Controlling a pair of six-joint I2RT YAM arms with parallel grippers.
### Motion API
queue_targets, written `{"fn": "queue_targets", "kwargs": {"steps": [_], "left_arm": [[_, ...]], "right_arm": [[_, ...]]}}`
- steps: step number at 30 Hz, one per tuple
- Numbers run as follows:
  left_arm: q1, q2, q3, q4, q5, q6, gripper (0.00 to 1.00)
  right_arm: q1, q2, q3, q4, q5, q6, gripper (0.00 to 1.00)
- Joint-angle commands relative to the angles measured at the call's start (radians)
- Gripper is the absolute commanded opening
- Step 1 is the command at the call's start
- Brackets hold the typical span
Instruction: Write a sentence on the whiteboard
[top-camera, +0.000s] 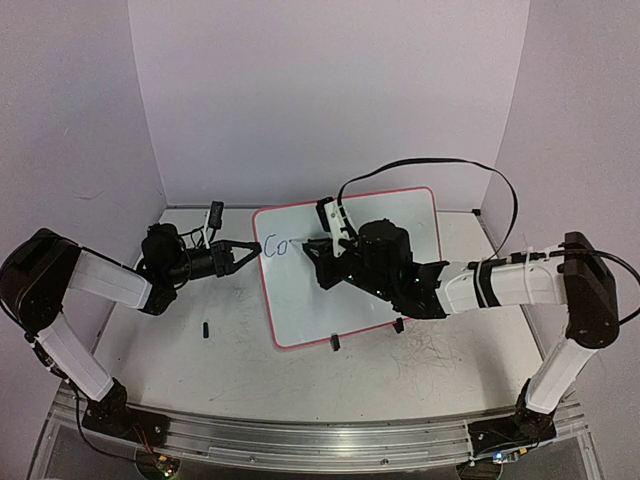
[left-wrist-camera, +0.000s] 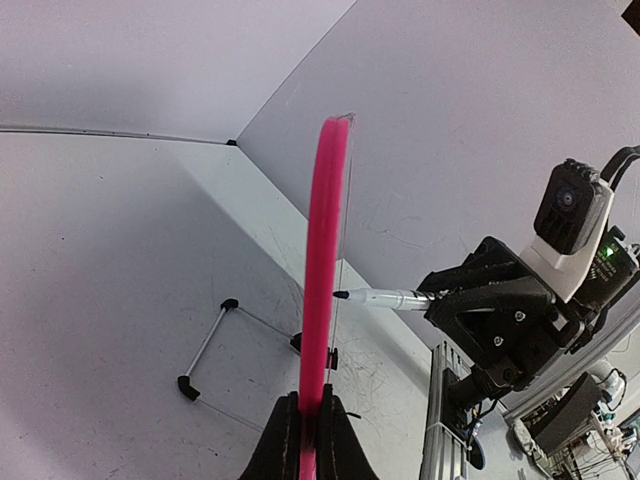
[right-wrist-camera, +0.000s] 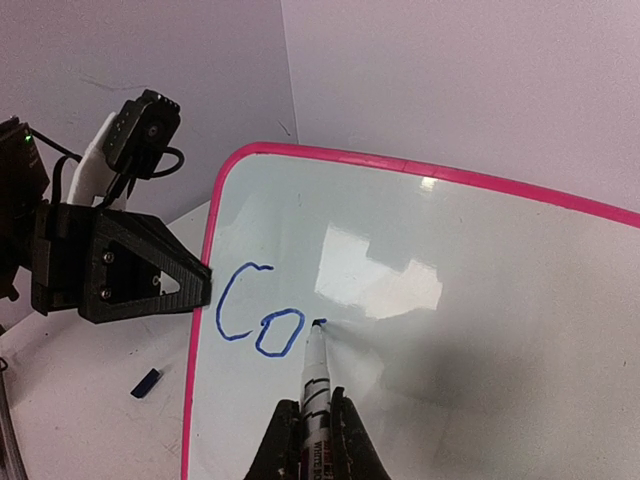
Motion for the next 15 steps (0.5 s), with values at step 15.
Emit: {"fn": "queue_targets", "kwargs": {"steps": [15], "left_arm": [[-0.019,0.015,0.04,0.009,0.035,-0.022,0.0]], "right_arm": [[0.001,0.004,0.009,-0.001,0.006,0.019,0.0]]}}
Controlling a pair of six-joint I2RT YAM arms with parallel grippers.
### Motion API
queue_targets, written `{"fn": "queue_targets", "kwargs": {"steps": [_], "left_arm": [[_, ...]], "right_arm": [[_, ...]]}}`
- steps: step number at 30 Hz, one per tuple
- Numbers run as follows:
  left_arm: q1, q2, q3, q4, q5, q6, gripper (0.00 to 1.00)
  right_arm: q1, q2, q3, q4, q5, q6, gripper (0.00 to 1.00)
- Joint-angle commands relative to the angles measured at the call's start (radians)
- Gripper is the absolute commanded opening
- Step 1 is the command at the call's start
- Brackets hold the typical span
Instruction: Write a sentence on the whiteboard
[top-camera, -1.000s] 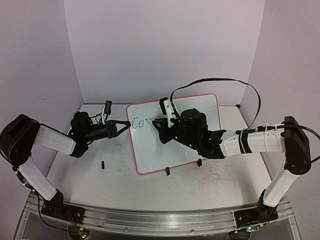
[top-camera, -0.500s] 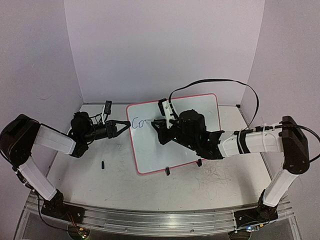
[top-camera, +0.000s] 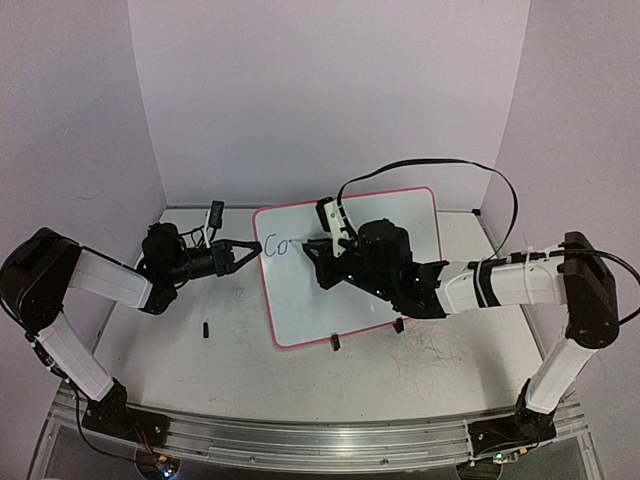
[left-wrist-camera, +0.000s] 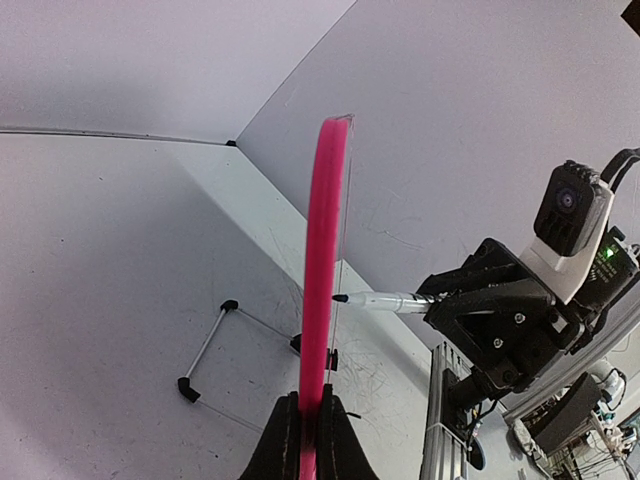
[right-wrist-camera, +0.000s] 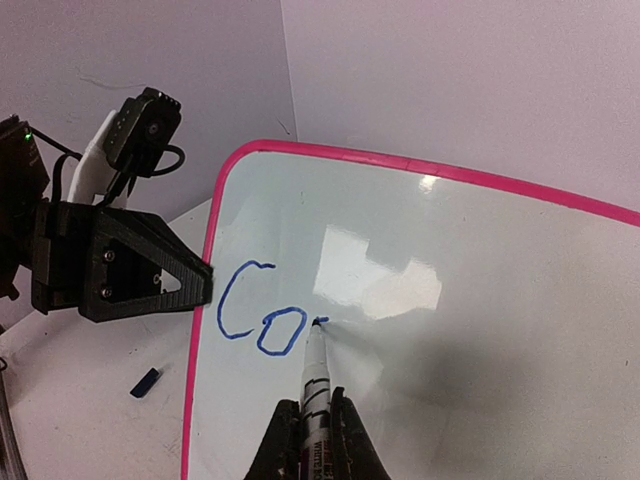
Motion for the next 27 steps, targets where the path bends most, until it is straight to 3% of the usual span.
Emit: {"fn": "queue_targets", "kwargs": {"steps": [1,27], "left_arm": [[-0.019,0.01,0.034,0.008,0.034,-0.021,0.0],[-0.019,0.007,0.033,0.009,0.034,-0.021,0.0]], "right_arm": [[0.001,0.002,0.004,0.005,0.005,0.017,0.0],[0.003,-0.014,-0.041,-0.005,-0.012,0.04,0.0]]}}
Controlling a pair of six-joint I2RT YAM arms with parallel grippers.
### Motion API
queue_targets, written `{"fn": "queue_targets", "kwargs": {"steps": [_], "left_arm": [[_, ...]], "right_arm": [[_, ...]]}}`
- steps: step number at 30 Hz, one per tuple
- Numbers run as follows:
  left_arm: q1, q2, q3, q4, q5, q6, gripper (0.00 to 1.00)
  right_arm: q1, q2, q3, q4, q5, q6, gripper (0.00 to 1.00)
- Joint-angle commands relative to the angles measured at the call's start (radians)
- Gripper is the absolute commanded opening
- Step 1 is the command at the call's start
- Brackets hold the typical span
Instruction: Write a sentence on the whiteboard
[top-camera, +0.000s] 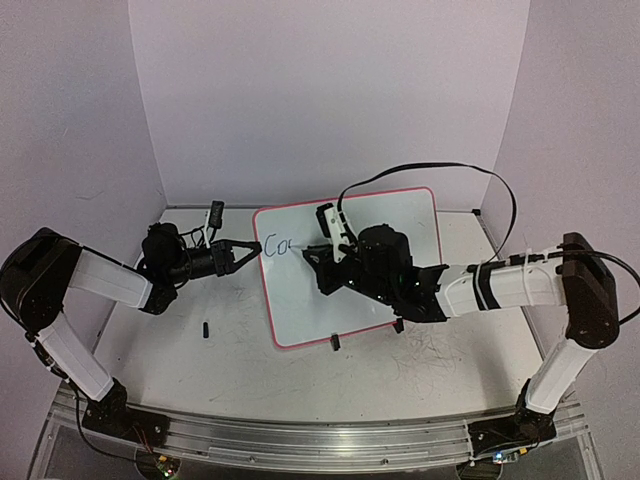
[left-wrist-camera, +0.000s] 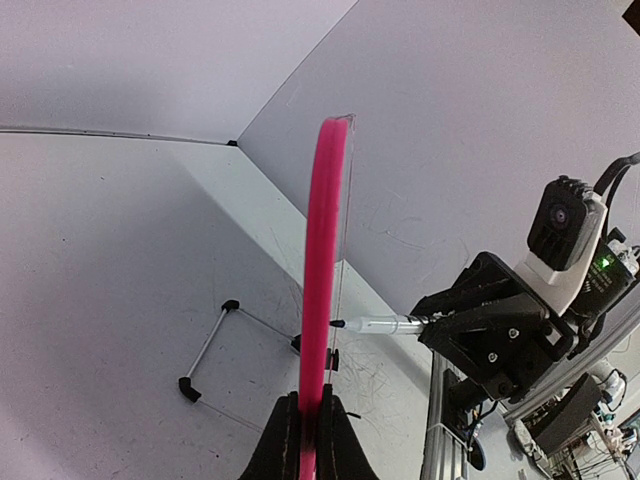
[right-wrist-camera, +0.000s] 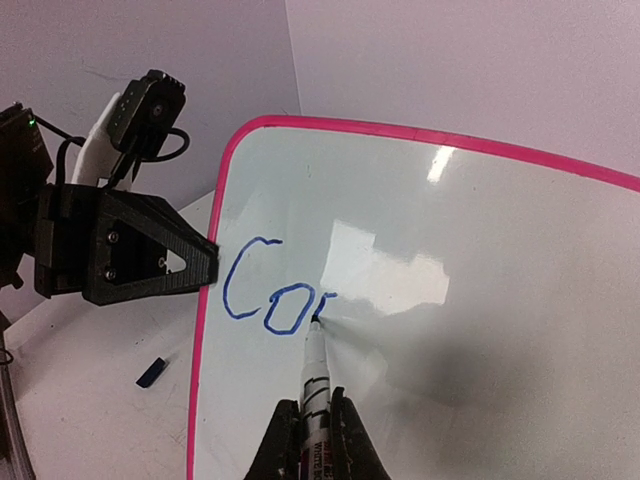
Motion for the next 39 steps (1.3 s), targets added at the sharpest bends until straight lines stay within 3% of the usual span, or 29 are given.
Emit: {"fn": "queue_targets", "kwargs": {"steps": [1,39], "left_arm": [[-0.019,0.006,0.033,0.01,0.035,-0.022,0.0],[-0.019,-0.001,0.025,0.008,0.037,-0.021,0.0]], "right_arm": [[0.0,-0.014,-0.017,-0.012,0.001,0.015,0.0],[-0.013,-0.034,0.014,0.003,0.107,0.02,0.0]]}}
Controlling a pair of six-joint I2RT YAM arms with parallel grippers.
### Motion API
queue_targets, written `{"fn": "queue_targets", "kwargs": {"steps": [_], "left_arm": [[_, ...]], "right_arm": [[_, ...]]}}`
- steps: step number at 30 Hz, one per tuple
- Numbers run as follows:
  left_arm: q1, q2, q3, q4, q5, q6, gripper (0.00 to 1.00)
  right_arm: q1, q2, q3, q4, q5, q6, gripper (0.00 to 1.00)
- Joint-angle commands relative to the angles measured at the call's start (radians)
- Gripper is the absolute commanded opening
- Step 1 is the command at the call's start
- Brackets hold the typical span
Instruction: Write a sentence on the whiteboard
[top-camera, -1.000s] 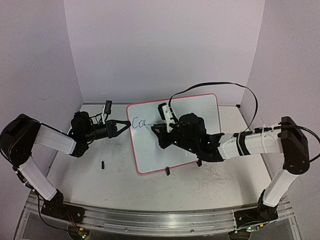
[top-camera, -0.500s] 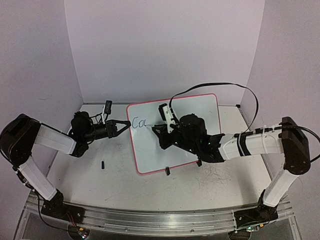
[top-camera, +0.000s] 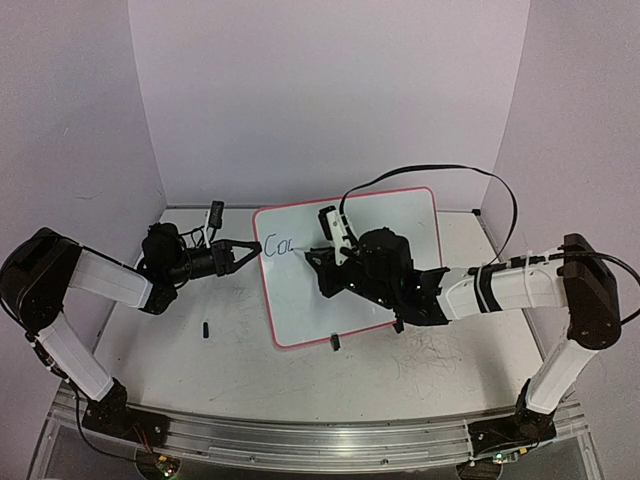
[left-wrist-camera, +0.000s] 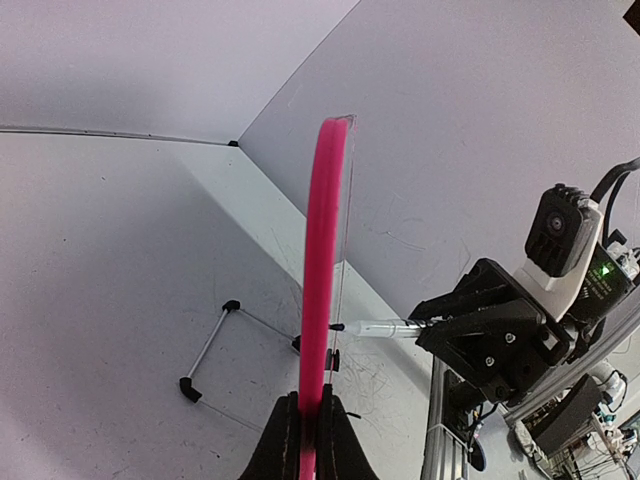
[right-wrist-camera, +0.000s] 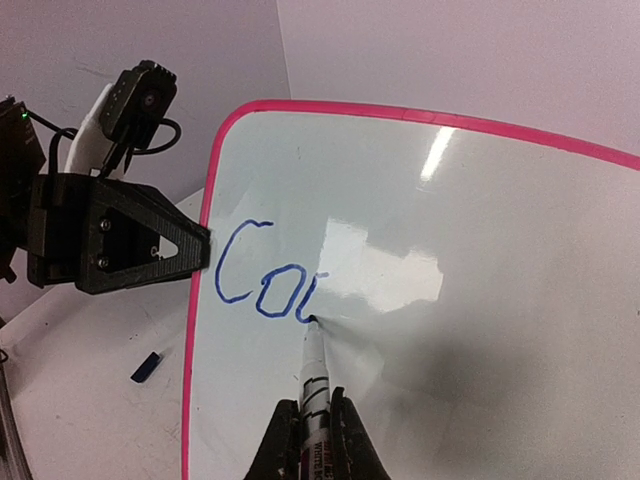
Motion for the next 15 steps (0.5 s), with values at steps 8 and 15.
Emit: {"fn": "queue_targets", "kwargs": {"steps": [8,15], "left_arm": [[-0.019,0.001,0.027,0.009,0.04,-0.021,0.0],[-0.019,0.004,0.029,0.01,0.04,-0.02,0.0]], "right_arm": [[-0.029,-0.022,0.055,0.0,0.078,0.01,0.0],[-0.031,-0.016,0.064,0.001,0.068,0.002,0.0]]}}
